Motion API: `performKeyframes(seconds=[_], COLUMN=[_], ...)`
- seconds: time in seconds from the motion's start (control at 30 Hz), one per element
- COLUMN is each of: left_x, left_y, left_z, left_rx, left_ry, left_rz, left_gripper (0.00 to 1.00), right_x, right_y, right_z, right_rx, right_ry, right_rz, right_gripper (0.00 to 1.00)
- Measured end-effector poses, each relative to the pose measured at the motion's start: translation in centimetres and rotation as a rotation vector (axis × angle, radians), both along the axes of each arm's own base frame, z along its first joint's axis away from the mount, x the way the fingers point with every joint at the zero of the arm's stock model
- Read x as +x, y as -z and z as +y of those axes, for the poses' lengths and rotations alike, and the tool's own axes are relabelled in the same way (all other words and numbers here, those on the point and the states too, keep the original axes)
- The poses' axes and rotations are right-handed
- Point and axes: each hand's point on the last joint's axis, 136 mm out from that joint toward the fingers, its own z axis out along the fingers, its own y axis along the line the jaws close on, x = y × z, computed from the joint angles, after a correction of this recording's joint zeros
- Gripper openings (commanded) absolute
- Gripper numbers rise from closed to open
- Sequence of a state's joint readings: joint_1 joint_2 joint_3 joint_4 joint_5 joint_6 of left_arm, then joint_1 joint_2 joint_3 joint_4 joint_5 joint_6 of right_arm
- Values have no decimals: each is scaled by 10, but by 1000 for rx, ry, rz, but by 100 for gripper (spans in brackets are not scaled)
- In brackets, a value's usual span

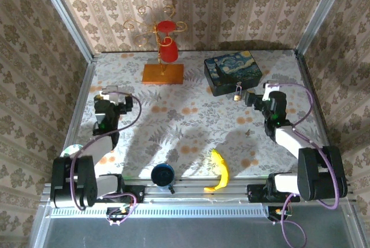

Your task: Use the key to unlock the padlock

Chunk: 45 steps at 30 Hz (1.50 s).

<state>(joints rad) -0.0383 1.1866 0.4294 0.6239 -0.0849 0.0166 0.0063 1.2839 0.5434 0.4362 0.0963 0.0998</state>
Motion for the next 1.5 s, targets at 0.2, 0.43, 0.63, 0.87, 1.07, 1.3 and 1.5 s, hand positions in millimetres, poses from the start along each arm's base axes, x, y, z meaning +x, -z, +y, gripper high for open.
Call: performKeyframes(seconds=[0.2, 0.43, 0.63, 0.87, 1.07, 1.3, 1.5], left_x=[-3, 1, 29, 76, 102, 115, 122], left_y=[-49, -25, -3, 14, 33, 48, 57], left_z=[-46, -128, -191, -258, -298, -337, -359], left_rx=[-133, -272, -359, -435, -479, -496, -501], left_ry=[75, 152, 177, 227, 281, 351, 398], left_rz=[-42, 99, 210, 297, 364, 430, 473], left_gripper=[100, 100, 100, 100, 96, 87, 86], right_x=[19, 67, 105, 141, 168, 194, 197], right_y=[-48, -68, -38, 2, 6, 25, 52], right_z=[-6, -12, -19, -35, -39, -31, -20], right_rx=[58, 104, 168, 287, 352, 413, 473], right_ry=[58, 92, 99, 82, 37, -19, -57], right_rz=[25, 130, 266, 383, 401, 435, 495], right_gripper=[100, 100, 100, 100, 99, 92, 83])
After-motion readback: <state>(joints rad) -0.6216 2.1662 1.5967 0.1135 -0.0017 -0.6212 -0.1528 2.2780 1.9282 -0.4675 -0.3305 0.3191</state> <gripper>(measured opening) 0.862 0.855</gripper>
